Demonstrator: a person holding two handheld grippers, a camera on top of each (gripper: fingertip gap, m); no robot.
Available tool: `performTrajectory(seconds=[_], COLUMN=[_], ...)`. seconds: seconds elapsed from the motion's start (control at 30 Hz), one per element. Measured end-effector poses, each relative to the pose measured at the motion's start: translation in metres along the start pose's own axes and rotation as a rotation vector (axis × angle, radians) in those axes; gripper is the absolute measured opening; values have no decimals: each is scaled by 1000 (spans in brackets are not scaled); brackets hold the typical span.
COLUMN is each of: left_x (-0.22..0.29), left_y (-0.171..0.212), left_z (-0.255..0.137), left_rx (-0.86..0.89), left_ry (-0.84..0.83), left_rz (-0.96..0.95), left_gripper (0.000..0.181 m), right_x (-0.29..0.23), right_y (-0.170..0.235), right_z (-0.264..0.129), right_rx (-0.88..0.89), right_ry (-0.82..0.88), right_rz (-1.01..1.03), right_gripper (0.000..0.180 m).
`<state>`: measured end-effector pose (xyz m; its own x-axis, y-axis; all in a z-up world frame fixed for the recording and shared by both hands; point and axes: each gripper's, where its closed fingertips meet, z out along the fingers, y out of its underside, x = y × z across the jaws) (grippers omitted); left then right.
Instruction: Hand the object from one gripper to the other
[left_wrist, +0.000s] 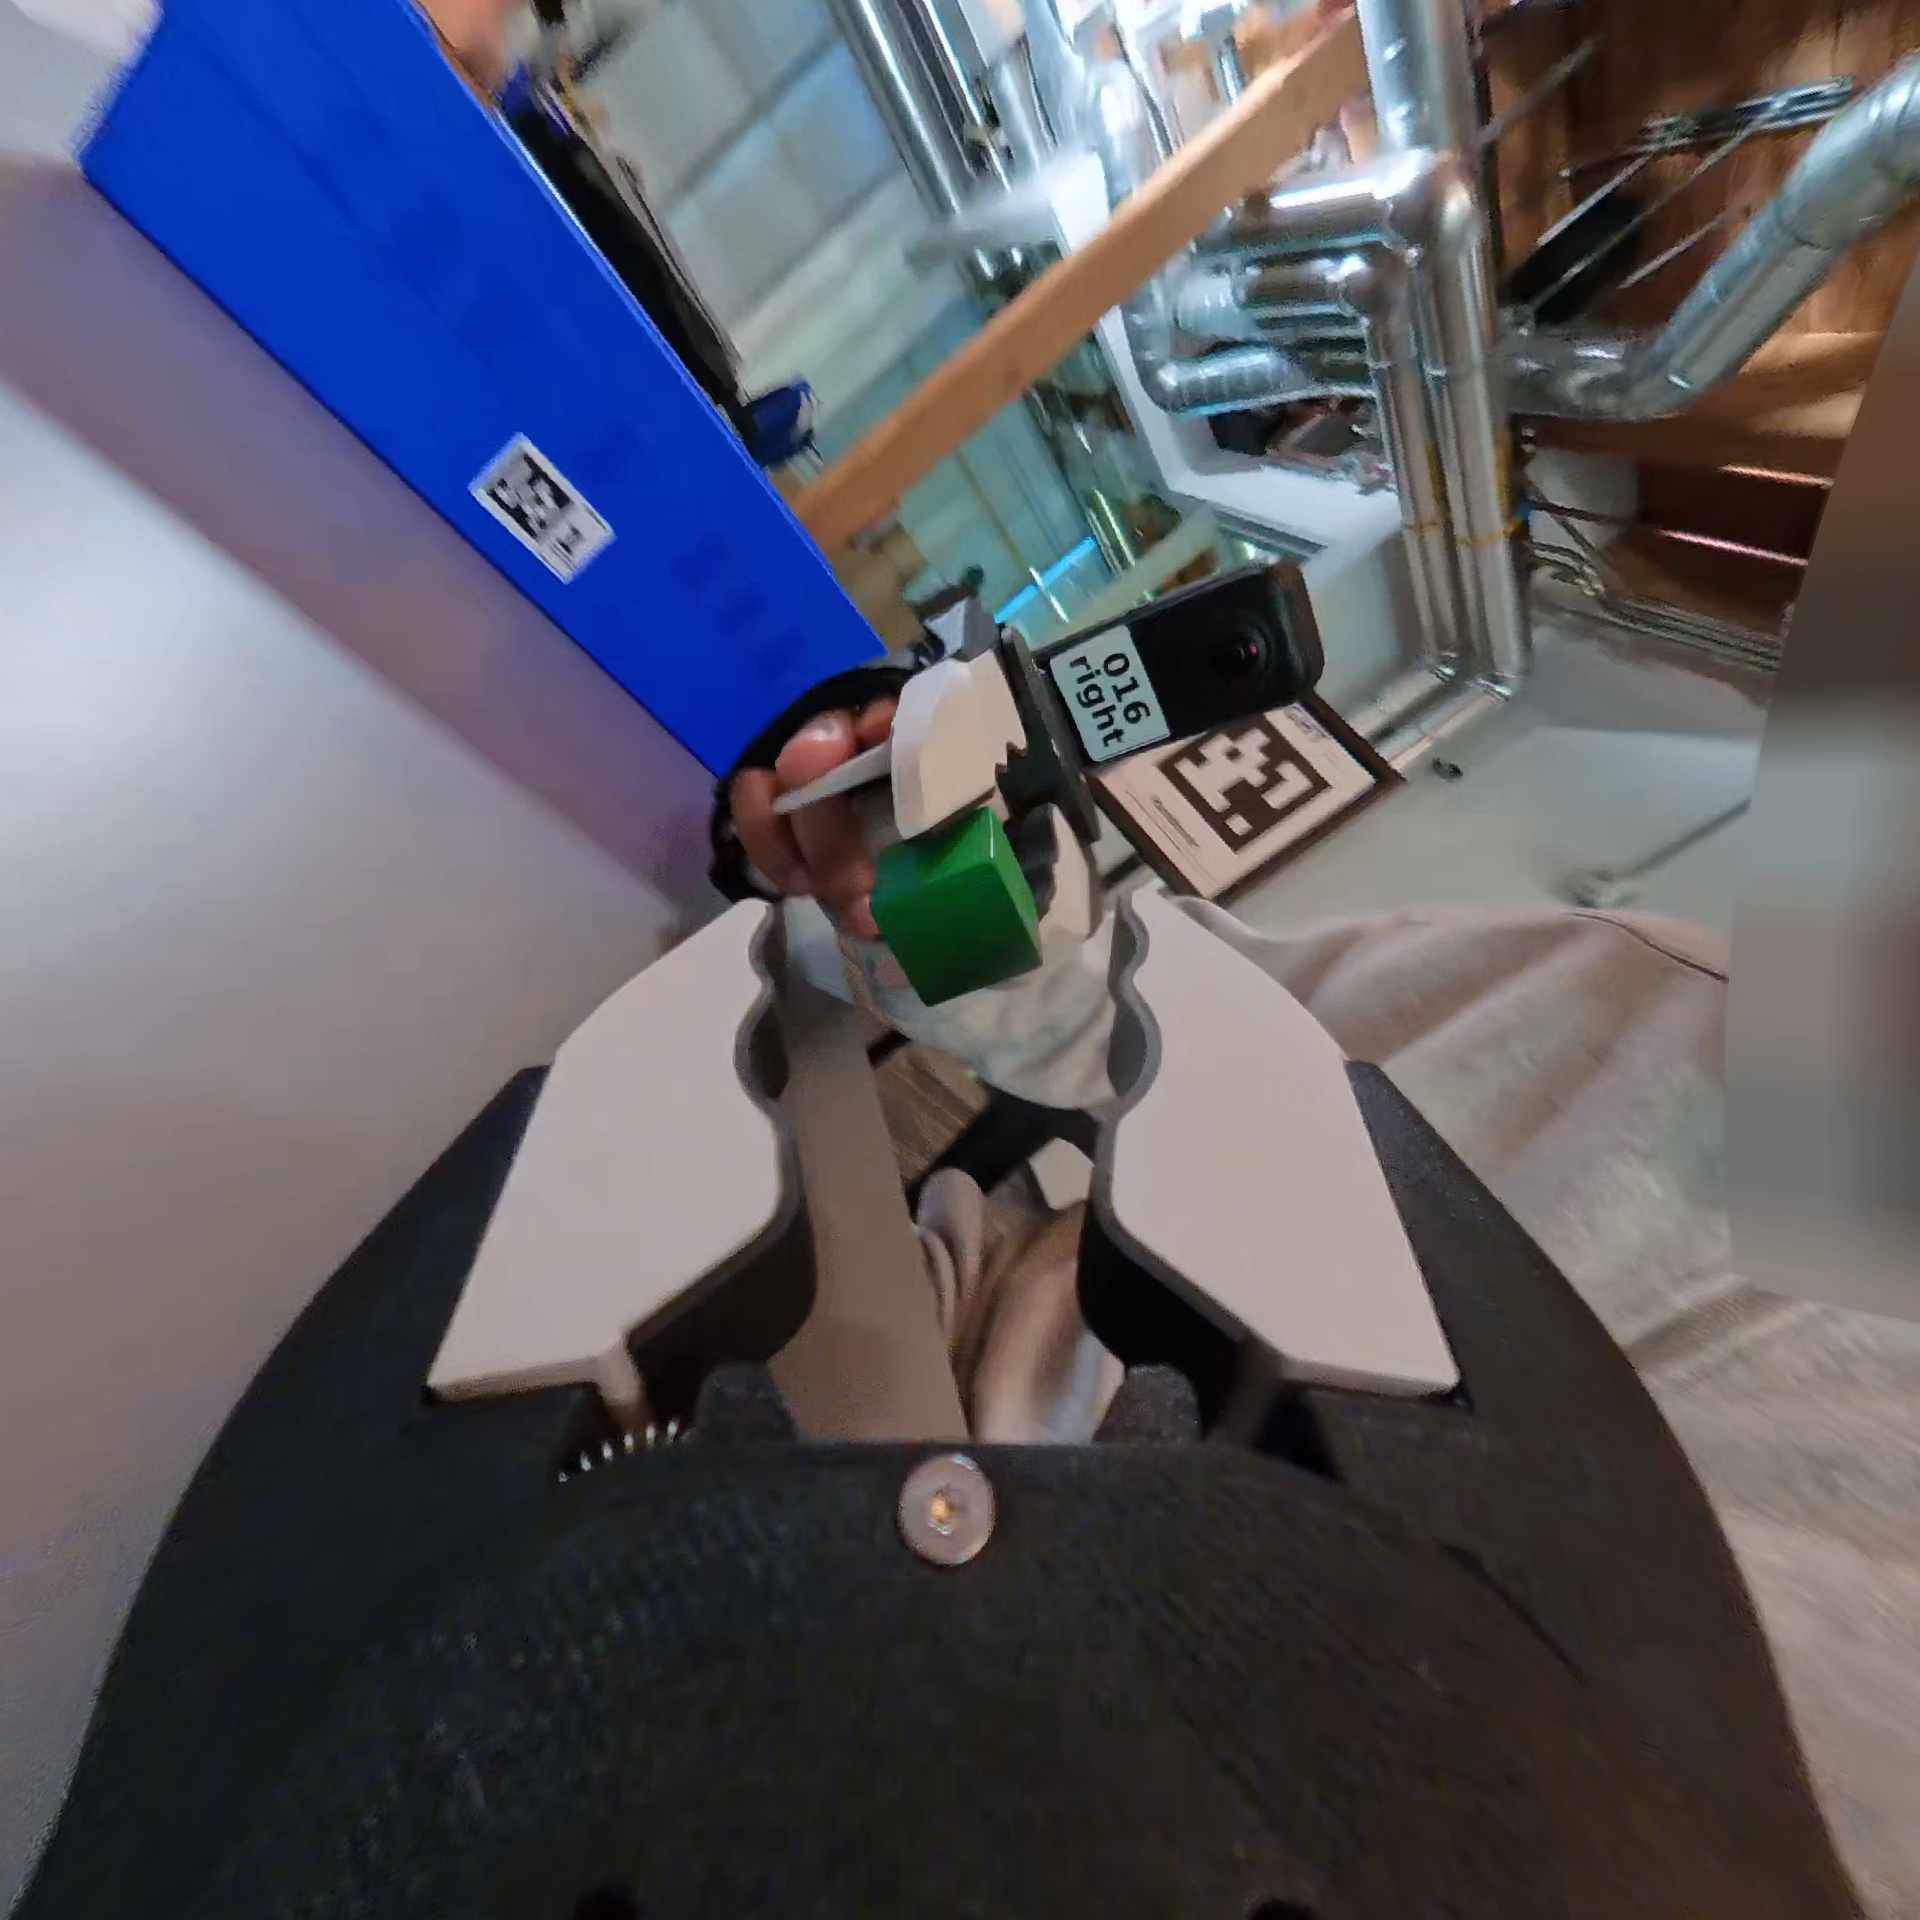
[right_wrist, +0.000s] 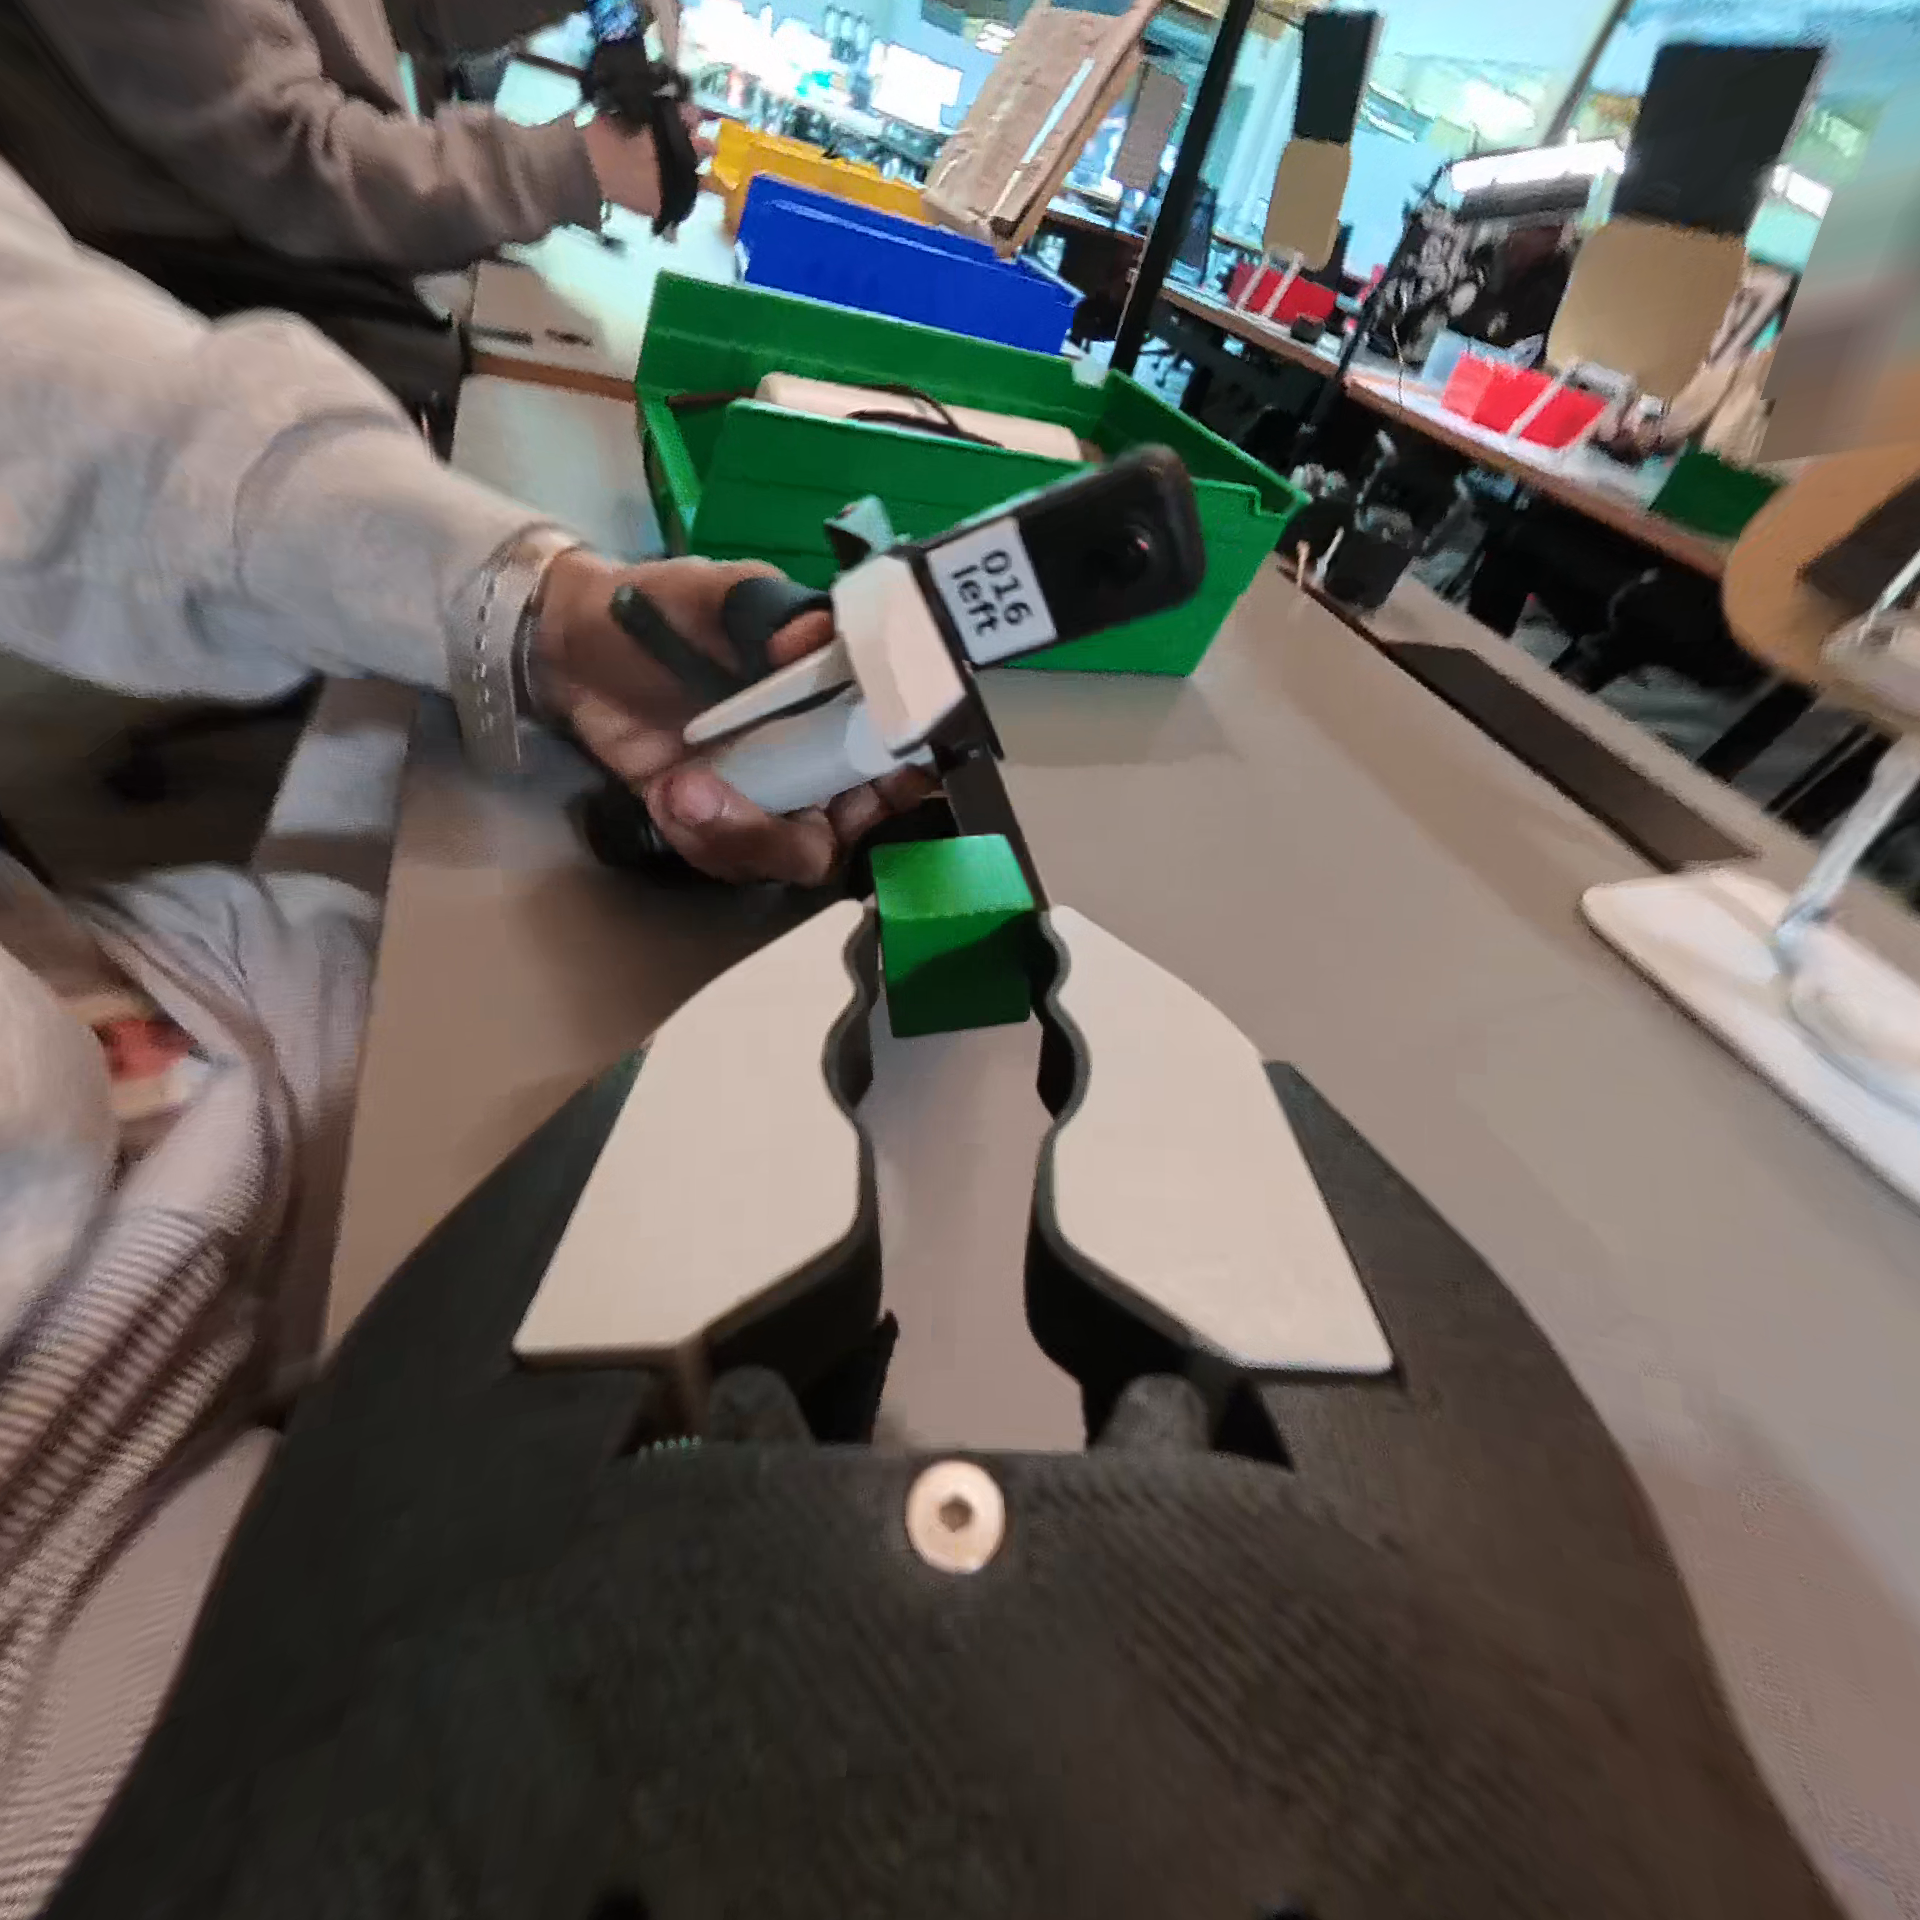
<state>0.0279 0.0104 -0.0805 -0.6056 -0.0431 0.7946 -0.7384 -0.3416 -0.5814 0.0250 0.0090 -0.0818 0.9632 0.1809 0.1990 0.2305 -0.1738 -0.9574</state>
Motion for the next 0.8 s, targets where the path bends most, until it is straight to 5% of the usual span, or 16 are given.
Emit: performTrajectory(seconds=[0.03, 0.27, 0.53, 0.8], left_x=[-1, 7, 8, 9], left_y=[-2, -2, -8, -3], left_z=[0, 5, 4, 4], left_rx=[18, 7, 17, -141], left_ry=[-25, -126, -226, -446], left_rz=[37, 311, 482, 935], left_gripper=[62, 50, 44, 47], right_x=[3, 20, 10, 4], right_y=[0, -11, -9, -6], right_z=[-1, -15, -10, -7], right_rx=[9, 174, 155, 140], right_ry=[-11, -123, -222, -334], right_rz=[81, 572, 704, 888], right_gripper=[28, 29, 29, 28])
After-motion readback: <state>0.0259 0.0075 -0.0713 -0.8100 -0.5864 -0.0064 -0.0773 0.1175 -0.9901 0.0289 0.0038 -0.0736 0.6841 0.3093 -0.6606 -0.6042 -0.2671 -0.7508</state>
